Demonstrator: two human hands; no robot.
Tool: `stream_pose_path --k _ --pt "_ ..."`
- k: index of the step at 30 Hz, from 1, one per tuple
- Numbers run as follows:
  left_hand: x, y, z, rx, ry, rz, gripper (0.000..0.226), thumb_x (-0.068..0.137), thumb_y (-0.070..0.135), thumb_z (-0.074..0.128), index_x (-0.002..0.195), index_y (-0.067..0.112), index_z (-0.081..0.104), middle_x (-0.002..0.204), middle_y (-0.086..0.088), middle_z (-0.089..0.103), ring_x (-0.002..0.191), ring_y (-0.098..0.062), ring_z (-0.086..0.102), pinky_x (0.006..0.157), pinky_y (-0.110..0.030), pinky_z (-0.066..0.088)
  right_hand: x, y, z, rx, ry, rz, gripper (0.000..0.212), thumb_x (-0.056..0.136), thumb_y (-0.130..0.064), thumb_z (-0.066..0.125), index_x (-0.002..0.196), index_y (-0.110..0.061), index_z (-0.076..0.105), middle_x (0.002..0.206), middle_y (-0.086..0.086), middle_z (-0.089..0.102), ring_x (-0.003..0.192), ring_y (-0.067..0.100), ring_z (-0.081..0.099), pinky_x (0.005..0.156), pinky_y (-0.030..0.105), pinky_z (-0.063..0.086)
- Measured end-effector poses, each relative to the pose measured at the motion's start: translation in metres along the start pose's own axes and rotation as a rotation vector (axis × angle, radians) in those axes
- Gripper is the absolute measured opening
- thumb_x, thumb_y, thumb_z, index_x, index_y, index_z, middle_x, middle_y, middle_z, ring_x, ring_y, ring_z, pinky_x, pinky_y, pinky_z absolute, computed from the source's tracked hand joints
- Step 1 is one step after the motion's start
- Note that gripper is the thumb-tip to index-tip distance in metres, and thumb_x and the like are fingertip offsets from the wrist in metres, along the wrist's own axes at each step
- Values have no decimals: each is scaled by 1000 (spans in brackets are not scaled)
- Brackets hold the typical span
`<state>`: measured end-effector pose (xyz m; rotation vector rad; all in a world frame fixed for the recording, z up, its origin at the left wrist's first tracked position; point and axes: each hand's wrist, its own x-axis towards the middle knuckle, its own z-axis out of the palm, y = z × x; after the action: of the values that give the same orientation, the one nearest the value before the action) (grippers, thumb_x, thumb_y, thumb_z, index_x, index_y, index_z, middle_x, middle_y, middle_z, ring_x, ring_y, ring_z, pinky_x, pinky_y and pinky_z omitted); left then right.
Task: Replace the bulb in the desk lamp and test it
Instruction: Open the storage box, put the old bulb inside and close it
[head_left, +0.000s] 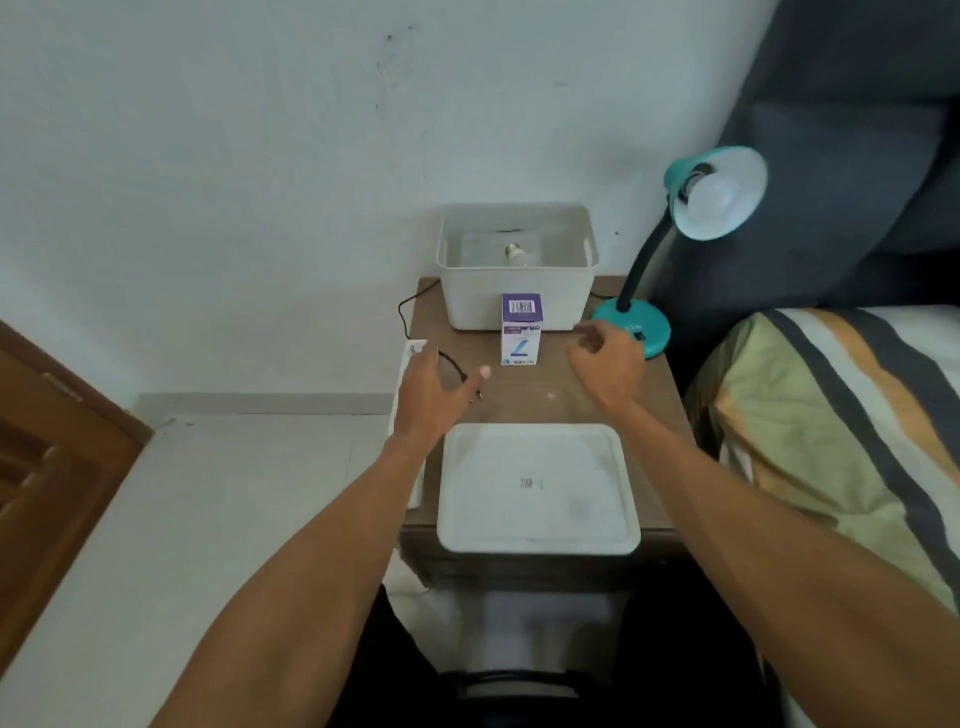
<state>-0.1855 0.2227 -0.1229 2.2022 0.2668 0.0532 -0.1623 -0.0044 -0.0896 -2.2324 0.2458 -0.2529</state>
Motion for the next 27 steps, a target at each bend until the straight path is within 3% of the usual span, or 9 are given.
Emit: stream_pose_path --k 2,5,10,14,19,23,27 --pt "-31 -12 5 46 -47 -22 103 76 72 74 157 21 36 156 -5 47 144 -26 44 117 -42 39 -31 20 -3 -31 -49 66 36 85 -20 67 121 -19 66 112 1 69 100 14 63 84 30 51" --pt "-70 -24 11 157 -71 -7 88 84 62 74 152 18 40 153 -8 48 141 -30 46 111 -42 42 -76 50 -7 -104 -93 110 42 86 -23 67 128 -21 63 124 4 64 109 19 60 84 30 48" --pt "-104 -28 16 240 -143 -13 80 85 59 75 147 19 43 147 -6 50 135 -29 50 108 -42 46 -117 77 -8 -213 -114 205 52 82 -28 69 133 -22 60 137 8 56 120 27 54 100 41 48" --pt "-113 -27 23 363 -189 -47 91 84 58 76 153 15 35 152 -9 46 140 -29 47 112 -41 43 -133 83 -12 -350 -173 268 57 84 -36 63 138 -23 54 136 11 50 122 31 50 101 44 46" --pt "-116 -23 23 435 -262 -91 79 79 55 83 135 8 52 135 -11 59 123 -27 56 99 -33 46 -136 84 -12 -360 -194 281 60 85 -34 66 142 -20 52 135 15 49 122 33 51 101 41 45" --pt "-119 -25 25 431 -256 -94 96 74 55 87 147 10 43 151 -13 43 142 -33 38 117 -44 35 -138 83 -13 -298 -170 306 61 85 -32 72 141 -23 52 136 14 52 123 32 50 101 40 44" --pt "-118 -25 28 346 -186 -56 107 74 53 87 157 14 31 164 -15 20 153 -35 18 123 -49 26 -135 82 -16 -202 -131 274 59 82 -30 75 139 -24 57 136 11 57 122 31 53 102 41 46"
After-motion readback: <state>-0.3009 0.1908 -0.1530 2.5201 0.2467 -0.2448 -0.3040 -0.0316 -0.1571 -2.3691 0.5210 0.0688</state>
